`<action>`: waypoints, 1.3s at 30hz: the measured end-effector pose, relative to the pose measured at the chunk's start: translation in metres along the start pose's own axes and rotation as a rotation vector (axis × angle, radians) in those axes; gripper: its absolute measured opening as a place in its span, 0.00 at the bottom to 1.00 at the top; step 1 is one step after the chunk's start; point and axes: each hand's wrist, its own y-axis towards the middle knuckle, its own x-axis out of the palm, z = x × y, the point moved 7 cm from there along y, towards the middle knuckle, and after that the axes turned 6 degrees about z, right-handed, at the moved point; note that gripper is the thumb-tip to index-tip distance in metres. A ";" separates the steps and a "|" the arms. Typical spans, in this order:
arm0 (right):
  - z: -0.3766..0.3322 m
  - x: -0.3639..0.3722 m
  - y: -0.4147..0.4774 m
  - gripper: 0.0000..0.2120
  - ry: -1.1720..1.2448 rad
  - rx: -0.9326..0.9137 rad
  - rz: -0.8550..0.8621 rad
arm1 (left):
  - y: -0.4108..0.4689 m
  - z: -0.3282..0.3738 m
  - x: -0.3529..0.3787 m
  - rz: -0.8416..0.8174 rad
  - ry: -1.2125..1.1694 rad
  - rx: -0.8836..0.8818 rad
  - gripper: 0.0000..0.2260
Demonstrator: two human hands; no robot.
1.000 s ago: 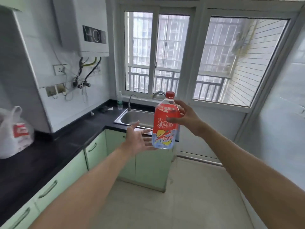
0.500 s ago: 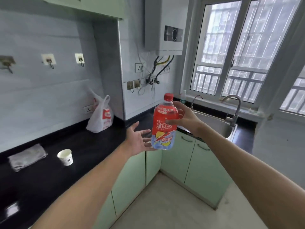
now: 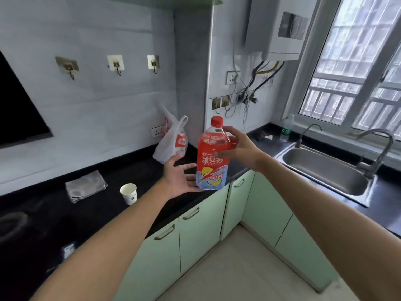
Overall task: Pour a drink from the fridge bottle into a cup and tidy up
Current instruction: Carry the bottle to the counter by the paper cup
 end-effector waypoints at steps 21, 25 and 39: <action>0.047 0.205 0.103 0.33 0.016 -0.014 -0.310 | 0.009 0.044 -0.204 0.255 -0.120 0.043 0.30; 0.068 0.233 0.115 0.33 0.021 -0.027 -0.388 | 0.018 0.033 -0.239 0.309 -0.189 0.057 0.31; 0.151 0.292 0.146 0.35 0.009 -0.040 -0.608 | 0.044 -0.024 -0.293 0.594 -0.412 0.042 0.27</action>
